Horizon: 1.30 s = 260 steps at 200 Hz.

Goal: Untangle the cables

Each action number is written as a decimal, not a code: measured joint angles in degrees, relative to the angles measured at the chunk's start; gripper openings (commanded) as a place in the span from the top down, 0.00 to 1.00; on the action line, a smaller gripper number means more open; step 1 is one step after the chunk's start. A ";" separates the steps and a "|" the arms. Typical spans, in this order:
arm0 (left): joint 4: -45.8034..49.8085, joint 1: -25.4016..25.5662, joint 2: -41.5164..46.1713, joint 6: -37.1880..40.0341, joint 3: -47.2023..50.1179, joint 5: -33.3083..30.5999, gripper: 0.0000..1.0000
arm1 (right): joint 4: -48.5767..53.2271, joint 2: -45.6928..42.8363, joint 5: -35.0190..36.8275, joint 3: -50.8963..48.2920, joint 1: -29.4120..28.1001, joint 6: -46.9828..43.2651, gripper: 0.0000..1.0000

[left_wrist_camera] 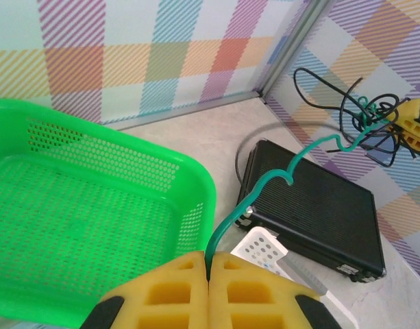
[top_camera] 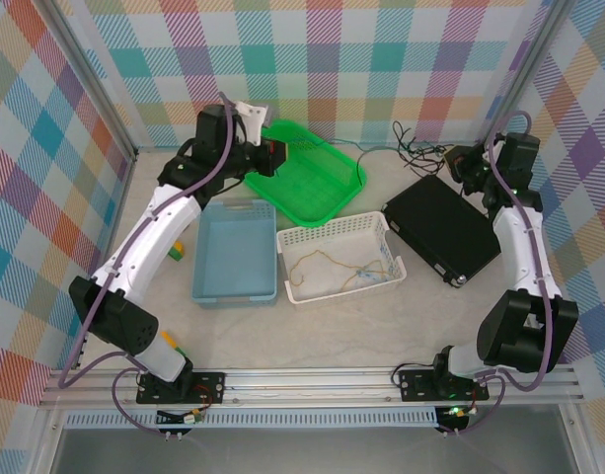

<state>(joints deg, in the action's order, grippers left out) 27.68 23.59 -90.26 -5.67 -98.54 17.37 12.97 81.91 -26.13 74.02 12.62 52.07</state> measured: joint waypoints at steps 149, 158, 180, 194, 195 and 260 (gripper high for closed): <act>1.92 -9.18 7.78 2.14 6.25 -3.80 1.00 | 1.31 -0.87 2.29 0.02 3.56 -0.70 1.00; 1.49 -9.18 7.43 2.10 6.25 -3.80 1.00 | 1.31 -1.46 2.05 0.02 3.56 -0.70 1.00; -2.19 -9.18 6.03 1.53 6.95 -3.78 1.00 | 1.29 -3.28 1.42 0.02 3.56 -0.66 1.00; -4.17 -9.18 4.85 0.72 7.41 -3.76 1.00 | 1.29 -4.39 1.05 0.02 3.56 -0.50 1.00; -4.24 -9.18 4.79 0.68 7.41 -3.76 1.00 | 1.29 -4.52 1.01 0.02 3.56 -0.50 1.00; -17.92 -9.18 -4.87 -4.33 7.67 -3.96 1.00 | 1.31 -7.34 -0.09 0.02 3.56 -0.50 1.00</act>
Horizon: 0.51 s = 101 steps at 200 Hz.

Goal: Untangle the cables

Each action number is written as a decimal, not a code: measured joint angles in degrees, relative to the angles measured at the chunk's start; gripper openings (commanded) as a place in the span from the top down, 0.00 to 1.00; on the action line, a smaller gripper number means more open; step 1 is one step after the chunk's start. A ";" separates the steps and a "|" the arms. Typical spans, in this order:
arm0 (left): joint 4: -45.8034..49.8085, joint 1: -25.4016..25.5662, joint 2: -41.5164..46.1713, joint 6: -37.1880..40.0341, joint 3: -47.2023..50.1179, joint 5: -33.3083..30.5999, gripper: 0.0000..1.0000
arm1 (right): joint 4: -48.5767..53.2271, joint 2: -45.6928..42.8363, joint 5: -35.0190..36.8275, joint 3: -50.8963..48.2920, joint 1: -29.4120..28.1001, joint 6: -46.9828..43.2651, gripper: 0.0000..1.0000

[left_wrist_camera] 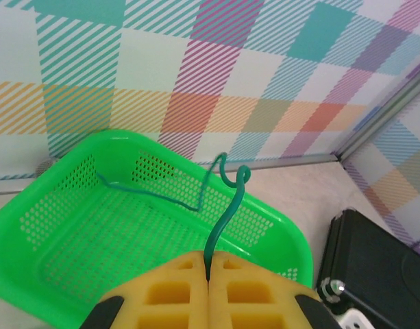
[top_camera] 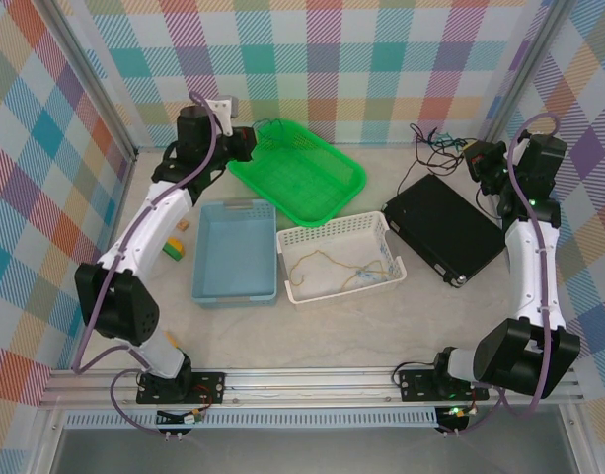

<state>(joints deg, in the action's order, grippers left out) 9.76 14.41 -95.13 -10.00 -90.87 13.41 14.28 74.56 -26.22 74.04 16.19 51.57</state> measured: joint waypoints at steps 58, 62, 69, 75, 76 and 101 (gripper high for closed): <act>-7.39 0.00 -12.17 -4.11 -0.17 0.13 0.43 | -0.07 -0.15 -2.16 0.00 0.00 0.39 1.00; -7.48 0.00 -12.94 -4.13 -0.26 0.31 0.36 | -0.07 -0.15 -2.43 0.00 0.02 0.42 1.00; -7.43 -0.04 -14.32 -4.24 -0.72 0.72 0.28 | -0.07 -0.15 -2.95 0.00 0.00 0.44 1.00; -7.34 -0.04 -15.30 -4.37 -1.14 1.09 0.23 | -0.11 -0.15 -3.30 0.00 0.02 0.44 1.00; -7.30 -0.04 -15.54 -4.37 -1.22 1.18 0.22 | -0.11 -0.15 -3.34 0.00 0.00 0.44 1.00; -7.06 -0.11 -16.65 -4.81 -1.97 3.98 0.07 | -0.15 -0.15 -4.90 0.00 0.00 0.44 1.00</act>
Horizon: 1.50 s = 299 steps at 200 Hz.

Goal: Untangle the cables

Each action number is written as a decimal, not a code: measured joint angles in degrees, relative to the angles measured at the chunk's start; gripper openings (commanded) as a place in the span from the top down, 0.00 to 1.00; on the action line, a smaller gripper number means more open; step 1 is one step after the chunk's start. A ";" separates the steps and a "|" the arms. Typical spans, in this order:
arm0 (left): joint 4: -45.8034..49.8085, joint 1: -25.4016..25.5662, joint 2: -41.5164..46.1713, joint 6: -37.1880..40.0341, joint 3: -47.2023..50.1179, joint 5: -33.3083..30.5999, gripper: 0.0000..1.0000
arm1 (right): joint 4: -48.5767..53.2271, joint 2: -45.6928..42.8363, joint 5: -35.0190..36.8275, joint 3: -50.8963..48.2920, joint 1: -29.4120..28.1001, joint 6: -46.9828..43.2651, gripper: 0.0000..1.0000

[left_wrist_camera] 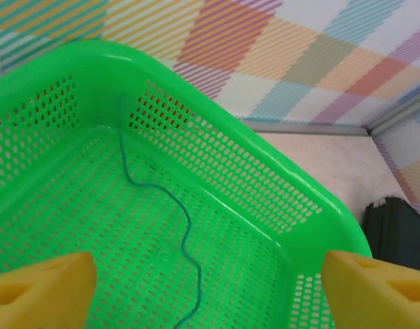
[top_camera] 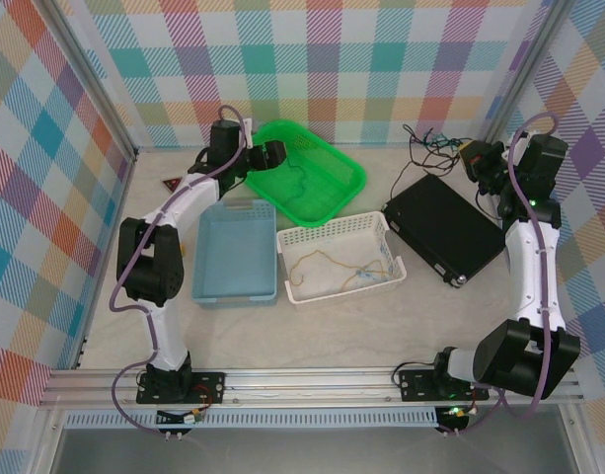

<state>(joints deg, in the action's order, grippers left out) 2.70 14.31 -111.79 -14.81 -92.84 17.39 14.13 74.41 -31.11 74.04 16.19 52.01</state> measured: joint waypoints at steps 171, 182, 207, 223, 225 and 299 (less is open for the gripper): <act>-5.95 14.62 20.57 20.68 5.51 22.71 0.09 | -6.58 -1.51 -18.51 1.36 0.00 -6.91 1.00; -3.93 16.04 20.92 23.41 4.85 21.35 0.10 | -8.35 -1.44 -19.85 1.33 0.00 -6.84 1.00; -0.22 18.03 20.63 28.50 4.61 19.85 0.14 | -12.98 -0.96 -23.43 1.33 0.00 -5.73 1.00; 1.01 18.49 19.39 30.71 4.42 19.56 0.17 | -16.13 -0.17 -25.73 1.33 0.00 -3.85 1.00; 1.16 18.51 19.10 30.93 4.37 19.41 0.17 | -16.37 -0.11 -25.90 1.33 0.00 -3.61 1.00; 3.37 19.58 13.99 34.99 1.38 18.25 0.20 | -16.83 0.24 -29.51 1.07 -0.35 -8.00 1.00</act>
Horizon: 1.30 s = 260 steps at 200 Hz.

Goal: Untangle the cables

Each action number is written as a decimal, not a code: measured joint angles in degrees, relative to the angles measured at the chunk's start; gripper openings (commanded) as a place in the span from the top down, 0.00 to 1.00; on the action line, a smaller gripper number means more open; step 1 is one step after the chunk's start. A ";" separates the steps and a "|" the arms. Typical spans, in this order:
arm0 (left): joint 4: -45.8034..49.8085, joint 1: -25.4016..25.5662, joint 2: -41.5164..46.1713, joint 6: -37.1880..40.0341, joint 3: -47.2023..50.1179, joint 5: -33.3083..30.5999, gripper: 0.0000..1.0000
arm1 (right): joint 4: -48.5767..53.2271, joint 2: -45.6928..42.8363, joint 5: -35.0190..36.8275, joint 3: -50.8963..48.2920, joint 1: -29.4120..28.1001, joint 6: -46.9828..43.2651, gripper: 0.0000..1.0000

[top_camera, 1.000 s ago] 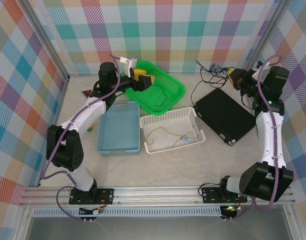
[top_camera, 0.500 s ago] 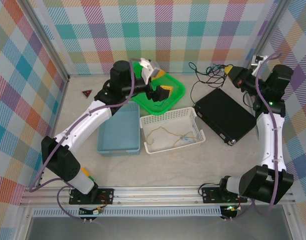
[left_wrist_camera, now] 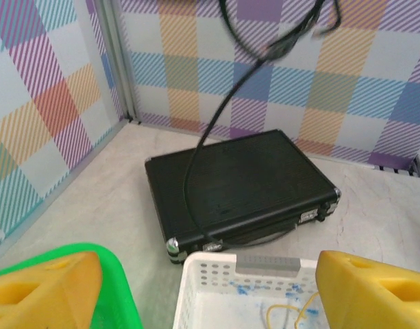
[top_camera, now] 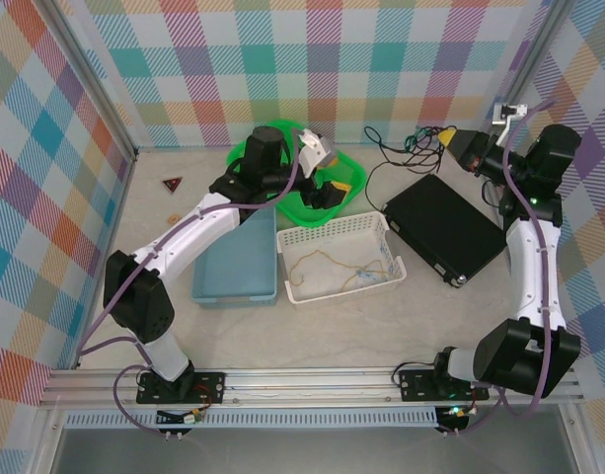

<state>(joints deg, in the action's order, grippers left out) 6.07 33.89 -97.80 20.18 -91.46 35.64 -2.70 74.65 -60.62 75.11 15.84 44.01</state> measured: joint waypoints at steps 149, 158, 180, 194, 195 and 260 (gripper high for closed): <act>17.62 1.38 2.19 -13.88 -13.03 -1.29 0.30 | 10.51 -5.66 15.06 -4.68 -15.10 -40.33 1.00; 17.46 1.46 2.95 -13.31 -10.36 -1.46 0.26 | 10.99 -5.03 16.24 -3.82 -15.10 -39.26 1.00; 17.46 1.60 4.68 -11.58 -4.72 -2.80 0.20 | 12.39 -2.99 18.23 -0.48 -15.10 -35.58 1.00; 17.22 1.57 5.60 -10.29 -2.25 -3.56 0.20 | 12.83 -2.01 18.91 1.46 -15.10 -32.41 1.00; 17.20 1.57 5.66 -10.21 -2.12 -3.63 0.19 | 12.92 -1.97 18.91 1.64 -15.10 -32.06 1.00; 8.50 1.44 6.67 -4.22 3.58 -6.38 0.15 | 11.76 -0.70 16.63 5.88 -15.10 -9.84 1.00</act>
<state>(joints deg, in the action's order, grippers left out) 14.57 35.33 -91.13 15.97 -87.88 29.26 9.06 73.95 -43.99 80.99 0.73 34.17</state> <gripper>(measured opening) 0.856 0.068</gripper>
